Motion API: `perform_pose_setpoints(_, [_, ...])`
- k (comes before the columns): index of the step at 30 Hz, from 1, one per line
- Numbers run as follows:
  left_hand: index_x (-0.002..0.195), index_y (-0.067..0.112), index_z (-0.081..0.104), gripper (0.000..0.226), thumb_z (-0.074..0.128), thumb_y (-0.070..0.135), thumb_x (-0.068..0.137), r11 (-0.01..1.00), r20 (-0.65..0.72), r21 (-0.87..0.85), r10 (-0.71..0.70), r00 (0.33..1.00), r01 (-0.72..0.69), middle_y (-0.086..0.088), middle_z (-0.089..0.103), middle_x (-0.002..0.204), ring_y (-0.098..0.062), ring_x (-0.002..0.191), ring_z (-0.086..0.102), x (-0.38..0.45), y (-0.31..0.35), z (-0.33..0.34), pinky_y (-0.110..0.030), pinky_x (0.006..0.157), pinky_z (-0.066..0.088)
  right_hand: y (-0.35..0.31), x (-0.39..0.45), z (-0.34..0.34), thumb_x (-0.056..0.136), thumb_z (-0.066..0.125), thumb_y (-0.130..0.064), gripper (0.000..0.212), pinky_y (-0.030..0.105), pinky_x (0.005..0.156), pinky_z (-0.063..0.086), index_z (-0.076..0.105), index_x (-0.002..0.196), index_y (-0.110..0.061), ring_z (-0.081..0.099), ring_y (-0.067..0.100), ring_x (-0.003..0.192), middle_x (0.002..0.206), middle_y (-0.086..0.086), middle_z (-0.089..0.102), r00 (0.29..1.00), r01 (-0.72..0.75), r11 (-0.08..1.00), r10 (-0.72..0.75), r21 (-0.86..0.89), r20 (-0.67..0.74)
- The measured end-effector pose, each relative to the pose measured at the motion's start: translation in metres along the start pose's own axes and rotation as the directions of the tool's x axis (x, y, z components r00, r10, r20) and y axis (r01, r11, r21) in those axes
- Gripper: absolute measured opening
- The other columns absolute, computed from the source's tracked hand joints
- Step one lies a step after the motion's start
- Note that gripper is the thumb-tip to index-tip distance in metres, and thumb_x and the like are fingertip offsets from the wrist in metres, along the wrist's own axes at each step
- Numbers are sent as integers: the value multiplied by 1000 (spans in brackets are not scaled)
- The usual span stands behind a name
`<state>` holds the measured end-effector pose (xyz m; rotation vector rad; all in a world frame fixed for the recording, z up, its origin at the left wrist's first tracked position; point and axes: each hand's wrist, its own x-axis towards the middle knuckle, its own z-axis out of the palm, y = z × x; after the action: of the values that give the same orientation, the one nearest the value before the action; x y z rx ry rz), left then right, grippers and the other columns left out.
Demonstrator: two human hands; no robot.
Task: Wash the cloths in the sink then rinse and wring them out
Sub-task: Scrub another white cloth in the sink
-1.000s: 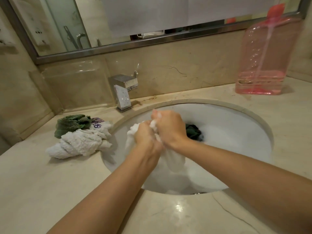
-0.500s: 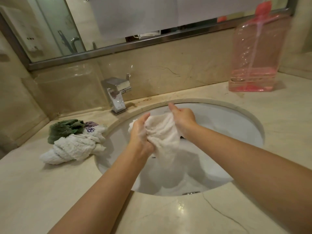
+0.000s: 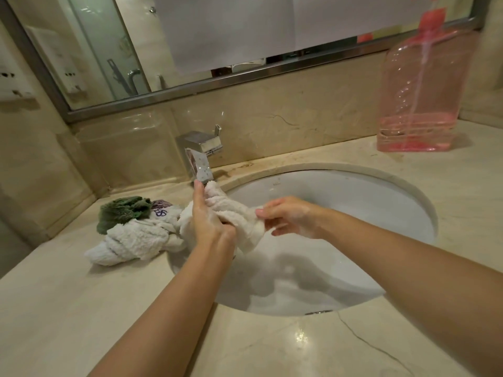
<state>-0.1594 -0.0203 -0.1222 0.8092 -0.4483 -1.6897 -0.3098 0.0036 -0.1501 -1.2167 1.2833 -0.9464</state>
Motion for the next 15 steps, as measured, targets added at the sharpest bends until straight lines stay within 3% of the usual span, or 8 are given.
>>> perform_pose_setpoints(2, [100,13,57,40,54,52,91,998,1,57,-29,1000,28,-4,73,86,-16,79,70,-1,-3,2,-31,75,57,-3,2,6,100,52,-20,12,24,64,49,59,92,-16,61,14,72,85,5,64,970,119,993,-117,-5,-211])
perform_pose_setpoints(4, [112,0,60,54,70,45,83,992,-35,109,-64,997,67,-18,68,110,-30,101,66,-1,-7,4,-43,96,50,-7,3,11,103,43,-22,19,21,59,48,56,93,-12,57,18,73,87,8,60,870,228,973,-220,-36,-441])
perform_pose_setpoints(5, [110,1,64,51,76,40,79,986,-72,154,-51,996,62,-16,69,110,-29,101,66,0,-10,6,-42,96,50,-10,2,12,103,42,-22,21,17,57,43,55,93,-9,52,18,72,83,7,57,784,268,956,-287,-116,-551])
perform_pose_setpoints(7, [101,5,69,39,81,31,74,959,-133,281,59,989,-20,-9,72,100,-22,89,68,1,-17,7,-33,80,54,-17,-3,14,102,45,-21,22,14,55,34,53,85,-9,45,15,68,72,0,50,616,363,903,-417,-230,-668])
perform_pose_setpoints(9, [91,7,68,31,81,30,75,918,-103,387,133,986,-84,-5,72,91,-19,82,68,-1,-23,11,-29,70,53,-26,-11,17,98,54,-22,27,15,56,34,49,72,-17,44,8,62,64,-6,49,533,478,847,-490,-233,-690])
perform_pose_setpoints(13, [82,8,65,34,74,40,80,900,-19,379,240,971,-215,-6,69,77,-23,76,70,-3,-32,11,-32,67,55,-31,-22,49,81,76,-29,43,18,54,36,43,55,-21,39,4,50,51,-9,44,495,586,743,-644,-323,-583])
perform_pose_setpoints(15, [71,12,63,27,67,32,87,890,13,380,267,964,-252,-1,66,64,-20,67,66,-6,-35,15,-29,58,50,-30,-15,53,80,77,-32,46,19,52,35,43,49,-24,39,6,47,46,-10,42,494,515,760,-642,-397,-587])
